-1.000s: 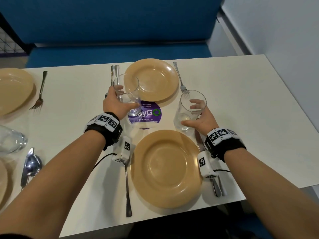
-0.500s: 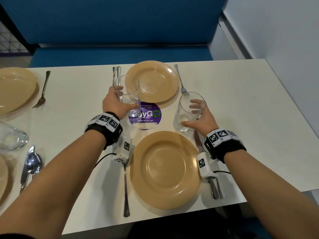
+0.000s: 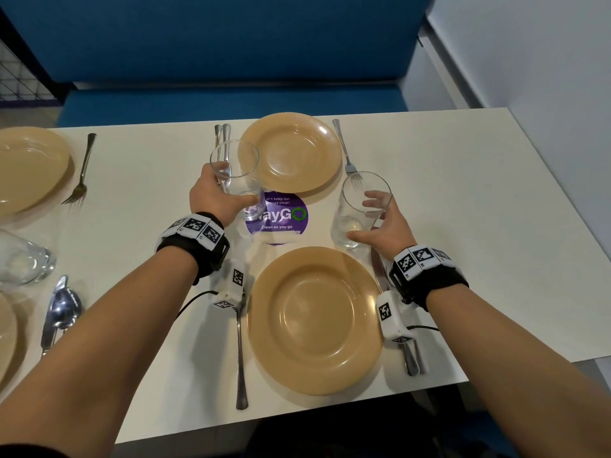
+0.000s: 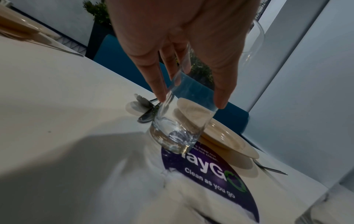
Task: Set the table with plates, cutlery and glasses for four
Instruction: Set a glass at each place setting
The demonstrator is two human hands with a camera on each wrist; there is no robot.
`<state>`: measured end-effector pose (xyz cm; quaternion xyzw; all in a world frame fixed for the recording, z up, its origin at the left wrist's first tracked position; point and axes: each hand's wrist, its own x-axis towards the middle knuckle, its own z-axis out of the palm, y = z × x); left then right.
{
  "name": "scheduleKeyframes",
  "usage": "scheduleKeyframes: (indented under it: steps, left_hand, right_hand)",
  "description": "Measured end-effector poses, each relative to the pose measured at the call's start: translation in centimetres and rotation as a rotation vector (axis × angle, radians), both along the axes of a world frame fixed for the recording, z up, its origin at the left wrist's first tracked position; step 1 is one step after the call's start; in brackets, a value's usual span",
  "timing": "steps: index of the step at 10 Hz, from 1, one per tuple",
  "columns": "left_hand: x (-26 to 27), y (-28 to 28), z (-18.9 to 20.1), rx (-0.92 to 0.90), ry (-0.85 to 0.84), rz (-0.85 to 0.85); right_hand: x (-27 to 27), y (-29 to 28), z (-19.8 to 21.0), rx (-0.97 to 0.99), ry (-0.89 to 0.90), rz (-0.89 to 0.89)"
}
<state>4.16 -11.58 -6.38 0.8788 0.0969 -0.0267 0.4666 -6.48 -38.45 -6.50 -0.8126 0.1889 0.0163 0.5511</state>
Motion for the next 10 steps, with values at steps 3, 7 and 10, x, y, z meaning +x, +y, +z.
scheduleKeyframes:
  steps: [3, 7, 10]
  left_hand:
    - [-0.1, -0.4, 0.1, 0.011, 0.003, 0.012]
    - [-1.3, -0.5, 1.1, 0.026, 0.056, -0.027]
    - [-4.0, 0.3, 2.1, 0.051, 0.205, -0.066]
  right_hand:
    - [-0.1, 0.1, -0.1, -0.038, 0.007, -0.007]
    - [-0.1, 0.2, -0.5, -0.077, 0.046, -0.024]
    - [-0.5, 0.9, 0.8, -0.356, 0.198, 0.015]
